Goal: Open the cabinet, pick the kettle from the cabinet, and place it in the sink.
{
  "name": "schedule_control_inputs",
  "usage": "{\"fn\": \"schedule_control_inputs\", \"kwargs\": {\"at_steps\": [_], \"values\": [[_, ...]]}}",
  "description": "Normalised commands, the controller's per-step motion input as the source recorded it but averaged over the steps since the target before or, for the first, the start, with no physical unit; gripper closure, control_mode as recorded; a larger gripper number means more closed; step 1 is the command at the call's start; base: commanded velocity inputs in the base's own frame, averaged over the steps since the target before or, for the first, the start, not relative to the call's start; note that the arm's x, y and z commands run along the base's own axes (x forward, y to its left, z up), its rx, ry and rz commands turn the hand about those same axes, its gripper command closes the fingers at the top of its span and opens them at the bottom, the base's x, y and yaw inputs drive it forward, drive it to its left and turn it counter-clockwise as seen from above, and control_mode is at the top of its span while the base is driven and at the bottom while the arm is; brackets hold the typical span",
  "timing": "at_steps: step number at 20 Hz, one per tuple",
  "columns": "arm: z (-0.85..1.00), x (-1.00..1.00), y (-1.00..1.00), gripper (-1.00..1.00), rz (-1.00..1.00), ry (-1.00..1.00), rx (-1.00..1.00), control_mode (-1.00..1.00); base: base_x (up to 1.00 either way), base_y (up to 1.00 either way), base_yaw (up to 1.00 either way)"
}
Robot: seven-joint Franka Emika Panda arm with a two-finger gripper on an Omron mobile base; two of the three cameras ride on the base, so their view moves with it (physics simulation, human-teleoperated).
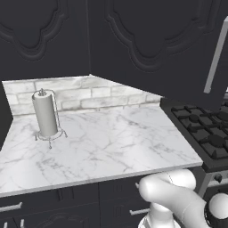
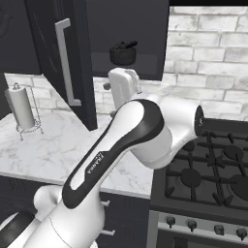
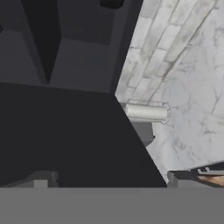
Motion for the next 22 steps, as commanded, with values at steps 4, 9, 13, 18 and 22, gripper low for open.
{"fn": "schedule_control_inputs", "kwargs": {"at_steps": [4, 9, 13, 18, 22], "values": [[0.0, 0.23, -0.1, -1.0, 0.12, 0.0, 0.0, -1.0, 0.0, 0.0, 0.0], [0.0, 0.26, 0.02, -1.0, 0.05, 0.0, 0.0, -1.0, 0.0, 0.0, 0.0], [0.0, 0.25, 0.13, -1.0, 0.0, 0.0, 0.0, -1.0, 0.0, 0.0, 0.0], [0.0, 0.08, 0.24, -1.0, 0.0, 0.0, 0.0, -1.0, 0.0, 0.0, 0.0], [0.0, -0.11, 0.26, -1.0, 0.07, -0.01, 0.0, -1.0, 0.0, 0.0, 0.0]]}}
